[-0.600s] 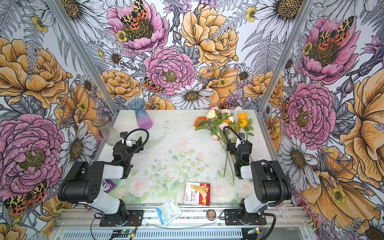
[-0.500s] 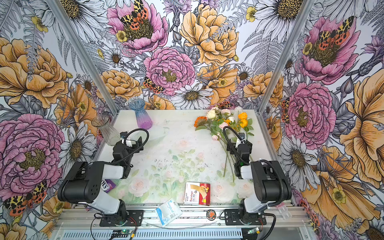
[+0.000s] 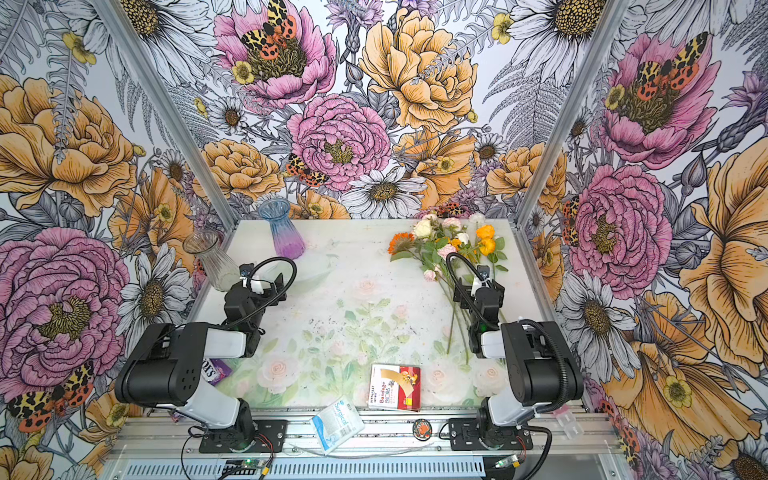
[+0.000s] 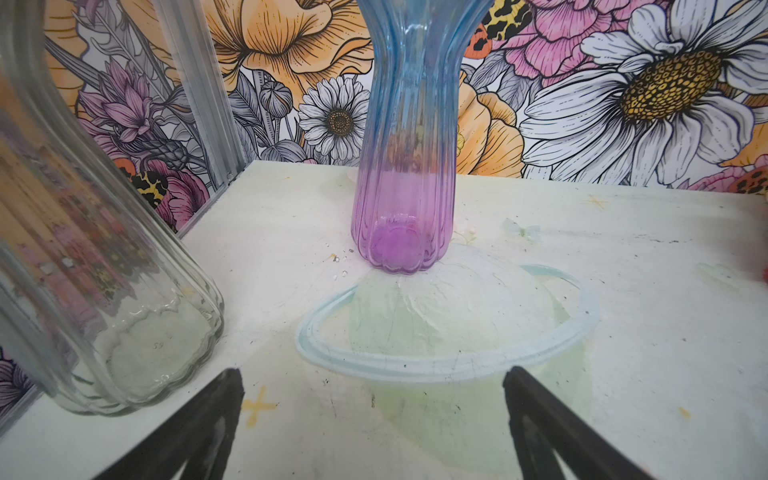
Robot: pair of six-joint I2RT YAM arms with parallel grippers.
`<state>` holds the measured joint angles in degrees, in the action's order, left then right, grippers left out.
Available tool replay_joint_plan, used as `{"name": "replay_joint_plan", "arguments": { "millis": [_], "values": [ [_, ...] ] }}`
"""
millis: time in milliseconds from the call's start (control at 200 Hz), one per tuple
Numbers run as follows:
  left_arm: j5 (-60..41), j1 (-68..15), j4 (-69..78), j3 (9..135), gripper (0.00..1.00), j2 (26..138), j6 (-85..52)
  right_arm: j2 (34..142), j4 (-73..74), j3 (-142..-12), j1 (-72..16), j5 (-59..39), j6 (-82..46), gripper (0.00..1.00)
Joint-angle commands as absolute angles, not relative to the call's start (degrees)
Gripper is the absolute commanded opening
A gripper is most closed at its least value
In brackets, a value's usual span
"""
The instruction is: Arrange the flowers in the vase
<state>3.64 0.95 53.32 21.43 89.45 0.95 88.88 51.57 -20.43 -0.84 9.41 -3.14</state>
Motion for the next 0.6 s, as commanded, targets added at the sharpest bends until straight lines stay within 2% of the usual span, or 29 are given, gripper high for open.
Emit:
{"name": "replay_joint_plan", "arguments": {
  "millis": [0, 245, 370, 500, 596],
  "values": [
    [1.8, 1.4, 53.7, 21.7, 0.99, 88.9, 0.5, 88.1, 52.1, -21.5, -1.1, 9.7, -3.7, 0.99],
    [1.7, 1.4, 53.6, 21.8, 0.99, 88.9, 0.6, 88.0, 52.0, -21.5, -1.0, 9.5, -3.7, 1.00],
    [0.0, 1.5, 56.3, 20.3, 0.99, 88.8, 0.8, 87.4, 57.2, -18.6, -1.2, 9.1, -3.1, 1.00],
    [2.5, 1.5, 56.1, 19.2, 0.99, 85.9, 0.0, 81.6, 61.9, -13.2, -1.7, 8.4, -2.0, 0.99],
    [5.4, 0.8, 52.6, 18.9, 0.99, 81.3, 0.0, 73.1, 54.1, -12.6, -1.9, 9.3, -3.8, 0.99]
  ]
}}
